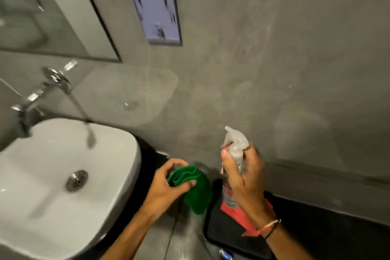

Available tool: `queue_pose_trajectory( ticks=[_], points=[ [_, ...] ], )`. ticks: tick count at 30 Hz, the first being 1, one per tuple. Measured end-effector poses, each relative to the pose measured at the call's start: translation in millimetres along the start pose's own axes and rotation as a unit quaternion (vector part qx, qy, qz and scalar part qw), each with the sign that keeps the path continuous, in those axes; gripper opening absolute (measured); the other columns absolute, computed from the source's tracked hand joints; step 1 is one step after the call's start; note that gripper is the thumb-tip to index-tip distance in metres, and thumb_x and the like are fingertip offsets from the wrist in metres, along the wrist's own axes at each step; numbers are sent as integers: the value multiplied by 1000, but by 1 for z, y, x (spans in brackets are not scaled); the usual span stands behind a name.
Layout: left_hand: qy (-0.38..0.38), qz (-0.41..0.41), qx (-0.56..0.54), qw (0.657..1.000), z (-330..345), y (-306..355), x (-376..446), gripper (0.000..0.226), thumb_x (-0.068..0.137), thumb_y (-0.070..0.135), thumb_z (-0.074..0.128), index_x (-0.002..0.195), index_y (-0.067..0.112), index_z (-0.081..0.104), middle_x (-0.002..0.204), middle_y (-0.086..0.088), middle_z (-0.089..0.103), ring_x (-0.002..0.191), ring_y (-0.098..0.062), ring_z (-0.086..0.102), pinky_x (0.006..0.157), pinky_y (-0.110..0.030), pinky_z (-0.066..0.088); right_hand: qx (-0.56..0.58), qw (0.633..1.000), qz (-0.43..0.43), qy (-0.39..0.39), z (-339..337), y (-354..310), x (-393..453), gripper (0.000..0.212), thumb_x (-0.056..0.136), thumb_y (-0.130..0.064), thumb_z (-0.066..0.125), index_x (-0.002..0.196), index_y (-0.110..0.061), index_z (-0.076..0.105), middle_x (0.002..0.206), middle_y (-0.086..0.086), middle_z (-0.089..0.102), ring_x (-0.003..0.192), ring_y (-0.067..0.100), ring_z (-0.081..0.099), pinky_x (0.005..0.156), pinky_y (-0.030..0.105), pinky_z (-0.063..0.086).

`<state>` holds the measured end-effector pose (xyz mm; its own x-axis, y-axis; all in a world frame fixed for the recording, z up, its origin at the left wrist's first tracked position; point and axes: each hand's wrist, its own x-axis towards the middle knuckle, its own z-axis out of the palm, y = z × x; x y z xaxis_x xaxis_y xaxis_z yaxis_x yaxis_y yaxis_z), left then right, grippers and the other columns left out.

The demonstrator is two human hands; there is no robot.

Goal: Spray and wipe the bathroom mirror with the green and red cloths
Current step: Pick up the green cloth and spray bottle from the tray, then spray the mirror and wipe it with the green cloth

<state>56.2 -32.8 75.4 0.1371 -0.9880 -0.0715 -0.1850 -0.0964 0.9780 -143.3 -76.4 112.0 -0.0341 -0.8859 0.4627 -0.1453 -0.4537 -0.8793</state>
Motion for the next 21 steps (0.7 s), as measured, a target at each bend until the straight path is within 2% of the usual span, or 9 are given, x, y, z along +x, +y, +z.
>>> queue_pose_trajectory(
  ticks=[2, 4, 6, 7, 9, 12, 16, 19, 21],
  points=[
    [76, 21, -82, 993, -38, 52, 7, 34, 60, 4, 90, 91, 12, 78, 88, -2, 80, 81, -11, 74, 79, -22, 61, 104, 995, 1, 10, 12, -42, 21, 36, 93, -53, 64, 124, -36, 59, 112, -17, 73, 89, 2, 71, 80, 18, 57],
    [113, 46, -179, 976, -73, 107, 17, 41, 58, 14, 91, 98, 13, 81, 98, -8, 82, 88, -19, 78, 82, -30, 63, 210, 977, 35, -27, 24, -85, 43, 56, 89, -54, 70, 135, -28, 53, 127, -5, 72, 80, 20, 70, 70, 41, 61],
    [112, 101, -246, 957, -106, 162, 24, 45, 66, 16, 88, 109, 11, 77, 109, -10, 79, 98, -23, 76, 87, -35, 62, 287, 952, 45, -97, 38, -127, 64, 56, 89, -52, 72, 138, -28, 57, 117, -1, 76, 60, 21, 61, 54, 36, 57],
    [110, 124, -260, 951, -118, 187, 29, 40, 73, 18, 83, 112, 12, 76, 111, -10, 79, 100, -22, 75, 89, -36, 61, 293, 947, 38, -129, 44, -145, 74, 44, 91, -49, 70, 131, -32, 65, 106, -1, 78, 54, 17, 58, 50, 32, 55],
    [113, 152, -247, 950, -138, 233, 37, 24, 86, 20, 73, 109, 15, 77, 109, -9, 79, 98, -22, 76, 86, -36, 62, 285, 942, 13, -176, 55, -181, 90, 23, 91, -45, 66, 111, -37, 74, 103, 6, 79, 51, 14, 57, 48, 28, 53],
    [105, 181, -182, 961, -170, 299, 39, 19, 96, 29, 64, 105, 19, 78, 105, -8, 81, 97, -22, 77, 77, -33, 63, 245, 947, -28, -205, 69, -237, 114, 28, 88, -50, 68, 102, -27, 75, 101, 23, 73, 52, 14, 59, 49, 29, 53],
    [95, 220, -101, 966, -202, 370, 28, 23, 98, 33, 61, 111, 18, 74, 104, -4, 81, 97, -19, 77, 72, -28, 61, 210, 955, -77, -193, 80, -299, 146, 42, 92, -47, 58, 105, -9, 70, 86, -1, 79, 49, 9, 57, 49, 27, 54],
    [92, 246, -75, 962, -216, 409, 14, 21, 99, 33, 59, 107, 18, 73, 97, 0, 81, 91, -14, 77, 69, -25, 61, 173, 957, -144, -181, 84, -335, 160, 34, 90, -51, 54, 99, -21, 68, 75, -1, 73, 51, 8, 60, 52, 28, 59],
    [96, 253, -65, 960, -222, 428, 6, 21, 99, 34, 59, 105, 18, 72, 95, -1, 79, 89, -14, 76, 70, -25, 61, 121, 962, -188, -157, 85, -348, 166, 31, 88, -56, 54, 97, -29, 67, 79, 4, 73, 53, 15, 64, 52, 27, 61]
  ],
)
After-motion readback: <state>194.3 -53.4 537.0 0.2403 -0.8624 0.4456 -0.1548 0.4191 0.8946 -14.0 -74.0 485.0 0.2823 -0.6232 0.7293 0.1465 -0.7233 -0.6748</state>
